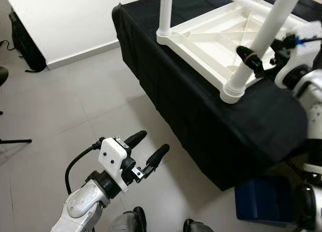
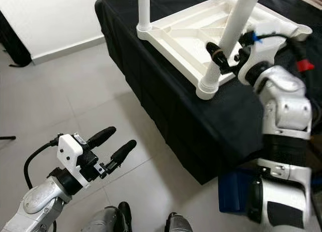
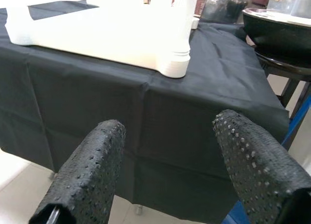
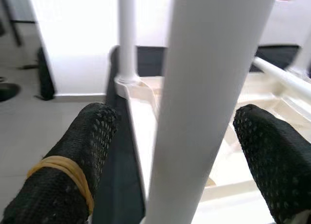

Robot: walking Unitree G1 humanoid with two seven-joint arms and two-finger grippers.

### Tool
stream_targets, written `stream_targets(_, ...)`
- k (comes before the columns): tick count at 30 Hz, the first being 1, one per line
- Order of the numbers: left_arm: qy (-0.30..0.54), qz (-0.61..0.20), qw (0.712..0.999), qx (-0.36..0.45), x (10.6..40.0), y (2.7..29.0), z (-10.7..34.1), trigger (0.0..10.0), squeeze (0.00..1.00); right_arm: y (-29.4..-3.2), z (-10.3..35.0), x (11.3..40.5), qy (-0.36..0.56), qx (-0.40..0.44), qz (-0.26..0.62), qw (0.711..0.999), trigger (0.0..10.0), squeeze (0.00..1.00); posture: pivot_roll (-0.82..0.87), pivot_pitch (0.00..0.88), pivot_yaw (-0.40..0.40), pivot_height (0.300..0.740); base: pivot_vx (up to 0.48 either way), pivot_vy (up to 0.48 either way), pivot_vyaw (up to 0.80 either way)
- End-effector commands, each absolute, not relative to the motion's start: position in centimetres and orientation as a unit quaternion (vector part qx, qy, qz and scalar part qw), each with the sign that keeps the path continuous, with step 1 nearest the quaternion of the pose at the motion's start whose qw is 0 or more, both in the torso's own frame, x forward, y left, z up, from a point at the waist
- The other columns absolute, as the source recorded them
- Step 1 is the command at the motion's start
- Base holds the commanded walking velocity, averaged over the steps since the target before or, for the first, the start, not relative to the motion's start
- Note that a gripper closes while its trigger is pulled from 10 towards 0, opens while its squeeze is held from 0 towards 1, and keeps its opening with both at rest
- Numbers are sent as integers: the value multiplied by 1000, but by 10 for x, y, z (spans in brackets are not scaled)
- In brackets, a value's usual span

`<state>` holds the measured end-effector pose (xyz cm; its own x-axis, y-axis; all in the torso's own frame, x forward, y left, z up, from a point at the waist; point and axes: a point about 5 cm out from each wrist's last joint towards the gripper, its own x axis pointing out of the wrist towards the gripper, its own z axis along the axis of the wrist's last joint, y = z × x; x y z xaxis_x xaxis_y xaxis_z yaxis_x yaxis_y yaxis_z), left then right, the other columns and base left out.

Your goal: Building children table

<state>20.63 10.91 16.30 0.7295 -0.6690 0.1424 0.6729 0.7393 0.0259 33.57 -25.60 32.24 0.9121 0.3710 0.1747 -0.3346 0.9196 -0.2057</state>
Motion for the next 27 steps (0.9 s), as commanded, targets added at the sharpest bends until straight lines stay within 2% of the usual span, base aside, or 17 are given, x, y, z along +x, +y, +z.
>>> stream_targets(1, -58, -366, 929, -20, 204, 108, 157, 10000, 0, -263, 330, 335, -121, -79, 196, 970, 10000, 0, 1, 233, -12, 740, 0, 0, 0)
stream_targets(5, -58, -366, 929, -20, 204, 108, 157, 10000, 0, -269, 332, 340, -126, -74, 202, 968, 10000, 0, 8, 230, -10, 740, 0, 0, 0)
stream_targets(12, -58, -367, 928, -17, 204, 108, 157, 10000, 0, -265, 334, 348, -133, -71, 215, 965, 10000, 0, 14, 231, -9, 740, 0, 0, 0)
stream_targets(13, -58, -367, 928, -17, 203, 108, 157, 10000, 0, -264, 335, 349, -139, -67, 214, 965, 1098, 0, 13, 231, -9, 740, 0, 0, 0)
stream_targets(17, -58, -367, 928, -16, 203, 108, 157, 10000, 0, -263, 337, 351, -145, -62, 214, 964, 1098, 0, 13, 231, -9, 740, 0, 0, 0)
stream_targets(18, -58, -366, 928, -16, 203, 108, 157, 10000, 0, -263, 337, 351, -144, -62, 216, 964, 0, 0, 13, 232, -12, 740, 0, 0, 0)
stream_targets(24, -59, -366, 929, -17, 203, 108, 157, 10000, 0, -265, 333, 351, -135, -70, 206, 967, 0, 0, 8, 232, -11, 740, 0, 0, 0)
stream_targets(27, -59, -366, 929, -18, 203, 108, 157, 10000, 0, -266, 327, 355, -111, -95, 137, 980, 0, 0, 1, 231, -14, 740, 0, 0, 0)
